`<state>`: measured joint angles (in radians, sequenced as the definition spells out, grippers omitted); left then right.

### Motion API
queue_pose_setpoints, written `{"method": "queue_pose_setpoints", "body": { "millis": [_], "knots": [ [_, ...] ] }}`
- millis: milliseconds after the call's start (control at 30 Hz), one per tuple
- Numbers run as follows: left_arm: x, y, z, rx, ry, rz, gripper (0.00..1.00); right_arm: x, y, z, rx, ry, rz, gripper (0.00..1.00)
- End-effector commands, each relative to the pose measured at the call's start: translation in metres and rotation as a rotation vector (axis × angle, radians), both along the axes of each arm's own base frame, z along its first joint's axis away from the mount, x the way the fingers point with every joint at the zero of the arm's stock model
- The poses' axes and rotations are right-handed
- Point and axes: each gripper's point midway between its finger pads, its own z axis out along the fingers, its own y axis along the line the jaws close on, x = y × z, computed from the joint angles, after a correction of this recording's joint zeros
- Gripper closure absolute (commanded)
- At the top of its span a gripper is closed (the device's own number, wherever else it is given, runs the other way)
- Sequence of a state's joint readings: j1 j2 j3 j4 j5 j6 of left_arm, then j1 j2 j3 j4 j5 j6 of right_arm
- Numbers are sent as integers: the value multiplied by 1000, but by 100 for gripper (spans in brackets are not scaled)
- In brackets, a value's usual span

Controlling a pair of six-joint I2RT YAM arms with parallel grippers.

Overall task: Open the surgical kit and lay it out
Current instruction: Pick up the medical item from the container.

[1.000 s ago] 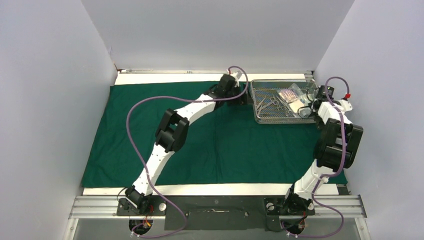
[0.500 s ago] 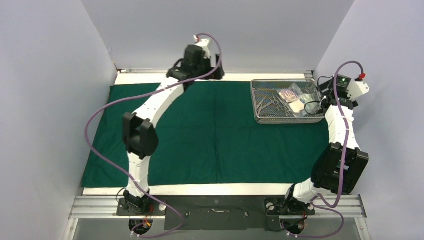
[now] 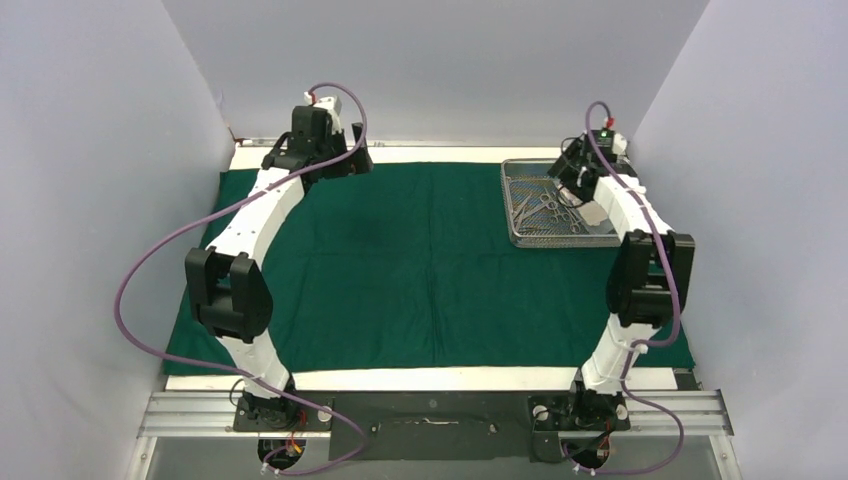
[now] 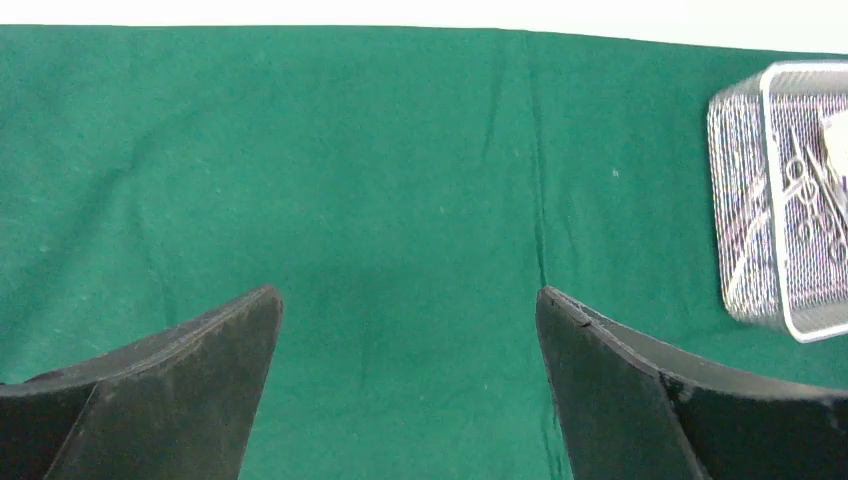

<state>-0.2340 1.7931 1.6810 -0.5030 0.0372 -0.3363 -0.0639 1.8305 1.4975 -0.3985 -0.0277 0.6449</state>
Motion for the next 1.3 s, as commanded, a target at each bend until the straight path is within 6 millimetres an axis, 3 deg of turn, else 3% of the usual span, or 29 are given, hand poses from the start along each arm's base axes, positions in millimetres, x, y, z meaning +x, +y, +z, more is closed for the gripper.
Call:
{"method": "queue_pose_setpoints", "body": {
  "millis": [0, 167, 267, 533, 700, 1067, 1133, 1267],
  "knots": [
    [-18, -9, 22, -79, -38, -80, 4, 14, 32, -6, 65, 9, 79, 43],
    [-30, -13, 4, -98, 9, -118, 0, 24, 57, -35, 67, 66, 131, 50],
    [-32, -13, -4, -111, 30, -112, 7, 28, 66, -45, 71, 96, 153, 53],
    [-35, -17, -19, -126, 70, -117, 10, 16, 72, -79, 30, 262, 162, 59],
    [-34, -17, -25, -132, 86, -115, 10, 10, 74, -86, 1, 302, 161, 64],
    [-32, -19, -27, -141, 92, -115, 11, -3, 72, -97, -86, 403, 152, 65],
    [-32, -19, -27, -142, 92, -113, 11, -5, 72, -102, -89, 422, 155, 72],
    [-34, -18, -29, -141, 95, -111, 11, -6, 75, -104, -97, 428, 163, 73]
  ]
}}
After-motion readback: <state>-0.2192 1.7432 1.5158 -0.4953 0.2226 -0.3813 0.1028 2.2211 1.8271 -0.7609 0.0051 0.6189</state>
